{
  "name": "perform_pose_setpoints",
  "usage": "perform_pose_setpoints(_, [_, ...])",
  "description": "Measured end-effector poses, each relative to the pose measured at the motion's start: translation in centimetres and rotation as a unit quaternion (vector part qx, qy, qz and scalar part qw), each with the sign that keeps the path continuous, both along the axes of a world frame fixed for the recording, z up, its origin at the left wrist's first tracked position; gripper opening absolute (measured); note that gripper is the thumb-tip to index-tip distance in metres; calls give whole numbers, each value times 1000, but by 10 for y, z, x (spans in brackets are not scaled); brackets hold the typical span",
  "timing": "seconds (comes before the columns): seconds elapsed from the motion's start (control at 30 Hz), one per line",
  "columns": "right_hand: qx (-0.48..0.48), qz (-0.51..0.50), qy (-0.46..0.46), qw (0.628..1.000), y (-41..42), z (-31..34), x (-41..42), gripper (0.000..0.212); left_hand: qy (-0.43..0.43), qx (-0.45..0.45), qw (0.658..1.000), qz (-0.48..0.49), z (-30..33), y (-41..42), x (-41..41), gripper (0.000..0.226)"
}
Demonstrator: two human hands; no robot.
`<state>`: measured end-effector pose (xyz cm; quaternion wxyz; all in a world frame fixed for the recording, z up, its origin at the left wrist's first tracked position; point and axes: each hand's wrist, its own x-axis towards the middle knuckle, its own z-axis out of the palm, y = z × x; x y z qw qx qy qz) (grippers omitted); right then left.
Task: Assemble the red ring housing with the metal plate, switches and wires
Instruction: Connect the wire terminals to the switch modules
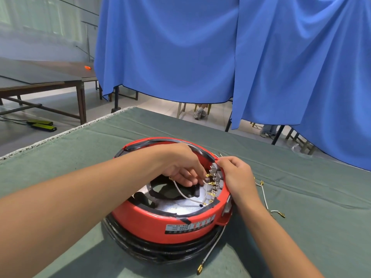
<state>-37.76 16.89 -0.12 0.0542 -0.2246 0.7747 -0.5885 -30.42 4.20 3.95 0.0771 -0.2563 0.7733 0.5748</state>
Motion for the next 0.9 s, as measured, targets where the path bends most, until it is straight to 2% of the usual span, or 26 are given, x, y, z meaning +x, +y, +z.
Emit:
perform_pose_setpoints(0.43, [7, 3, 0, 1000, 0, -1, -1, 14, -11, -22, 998, -64, 3, -12, -5, 6])
perform_pose_setpoints(0.9, [13, -1, 2, 1000, 0, 0, 0, 14, 12, -35, 998, -58, -2, -13, -2, 12])
